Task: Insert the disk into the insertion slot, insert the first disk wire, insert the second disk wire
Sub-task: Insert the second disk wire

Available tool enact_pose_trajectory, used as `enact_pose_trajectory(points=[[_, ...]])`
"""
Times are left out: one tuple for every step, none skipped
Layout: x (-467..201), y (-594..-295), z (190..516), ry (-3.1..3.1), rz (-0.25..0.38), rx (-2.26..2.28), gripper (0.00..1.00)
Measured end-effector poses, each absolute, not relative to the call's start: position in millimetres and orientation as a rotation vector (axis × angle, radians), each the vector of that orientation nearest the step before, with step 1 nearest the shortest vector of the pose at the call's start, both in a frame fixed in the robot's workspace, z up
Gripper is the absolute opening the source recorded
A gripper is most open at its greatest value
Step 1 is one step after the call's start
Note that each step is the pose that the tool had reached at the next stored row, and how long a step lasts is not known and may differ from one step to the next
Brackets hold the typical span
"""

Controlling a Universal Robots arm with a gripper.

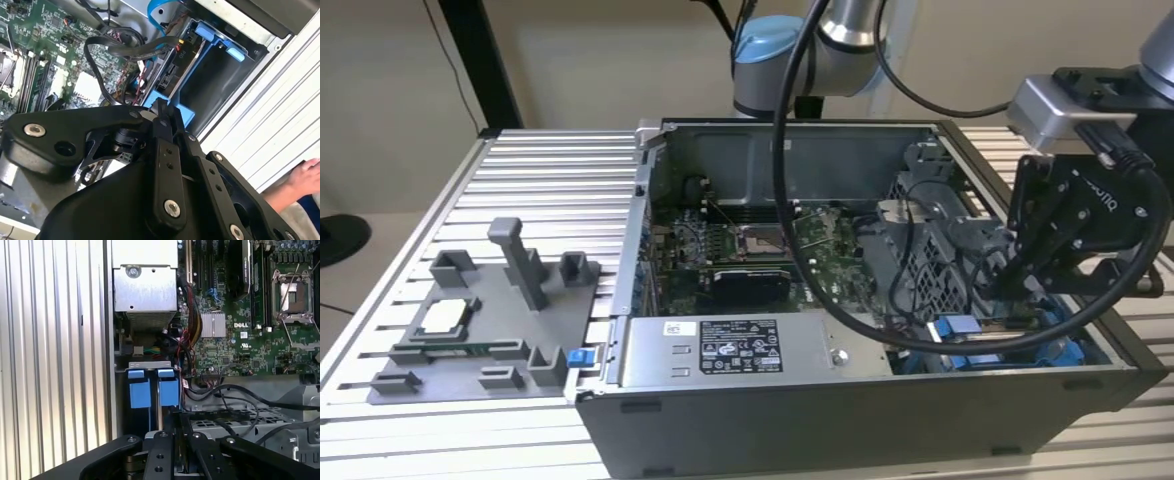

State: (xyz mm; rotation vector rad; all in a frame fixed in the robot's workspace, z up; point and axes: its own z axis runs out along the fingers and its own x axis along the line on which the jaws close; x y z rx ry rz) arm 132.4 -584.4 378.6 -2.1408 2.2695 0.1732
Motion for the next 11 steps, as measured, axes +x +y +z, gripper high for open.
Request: enact_pose_trajectory(points=[[132.4,-584.5,377.9,2.269,0.172,-2.141,0.0],[132.4,-584.5,376.7,2.269,0.171,-2.14,0.0],[132.4,-584.5,375.5,2.268,0.169,-2.14,0.0],[132.5,-584.5,374.2,2.267,0.167,-2.139,0.0],[133.1,-584.5,372.5,2.265,0.164,-2.139,0.0],[133.8,-584.5,371.1,2.264,0.162,-2.139,0.0],[134.6,-584.5,369.7,2.262,0.16,-2.14,0.0],[135.6,-584.5,368.4,2.259,0.158,-2.141,0.0],[136.7,-584.5,367.2,2.256,0.155,-2.143,0.0],[137.6,-584.5,366.1,2.252,0.152,-2.145,0.0],[138.6,-584.5,365.0,2.248,0.149,-2.147,0.0]])
